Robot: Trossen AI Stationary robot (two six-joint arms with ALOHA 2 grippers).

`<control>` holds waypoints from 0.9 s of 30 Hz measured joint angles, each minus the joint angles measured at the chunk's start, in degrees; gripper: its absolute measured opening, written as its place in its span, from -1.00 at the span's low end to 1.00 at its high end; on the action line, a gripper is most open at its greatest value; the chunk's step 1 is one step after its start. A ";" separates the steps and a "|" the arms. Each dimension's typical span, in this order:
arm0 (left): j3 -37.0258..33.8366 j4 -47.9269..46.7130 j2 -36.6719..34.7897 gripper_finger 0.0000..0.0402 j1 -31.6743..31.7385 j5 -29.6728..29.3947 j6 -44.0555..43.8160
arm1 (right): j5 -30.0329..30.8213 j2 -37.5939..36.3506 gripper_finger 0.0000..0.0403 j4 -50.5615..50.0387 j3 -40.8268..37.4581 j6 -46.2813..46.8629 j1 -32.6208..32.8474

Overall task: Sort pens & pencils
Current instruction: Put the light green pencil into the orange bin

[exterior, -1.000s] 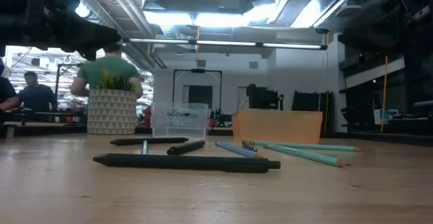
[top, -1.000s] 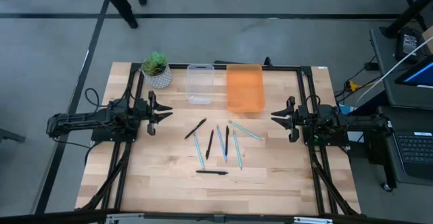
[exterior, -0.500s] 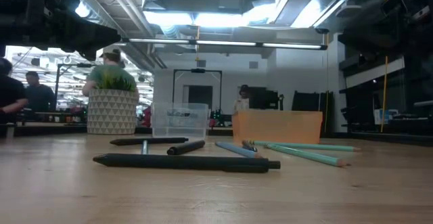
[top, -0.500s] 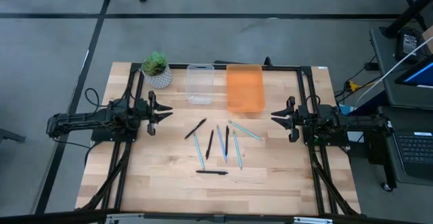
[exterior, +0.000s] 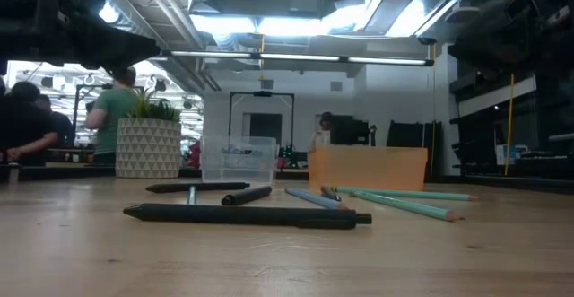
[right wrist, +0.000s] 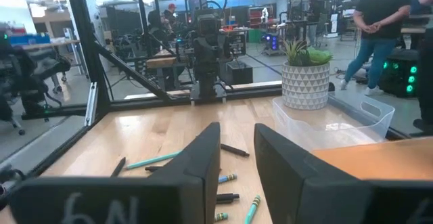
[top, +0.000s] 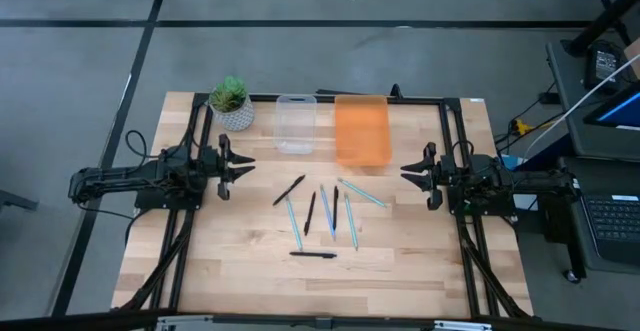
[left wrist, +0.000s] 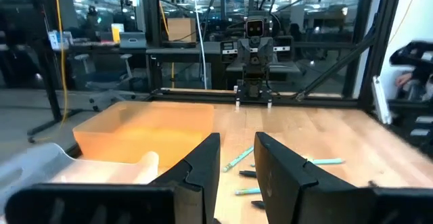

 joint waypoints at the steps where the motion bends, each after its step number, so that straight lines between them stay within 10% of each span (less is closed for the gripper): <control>1: -0.01 0.33 0.01 -0.57 0.00 -1.09 3.40 | 0.02 0.00 -0.54 0.42 -0.01 1.02 -0.01; 13: 0.01 0.80 -0.01 -0.57 0.02 -5.46 8.21 | 0.00 -0.02 -0.54 12.78 0.00 7.41 -0.02; 27: -0.01 7.70 -0.03 -0.57 -0.02 3.14 -18.55 | -0.40 -0.02 -0.54 13.07 0.00 17.71 -0.02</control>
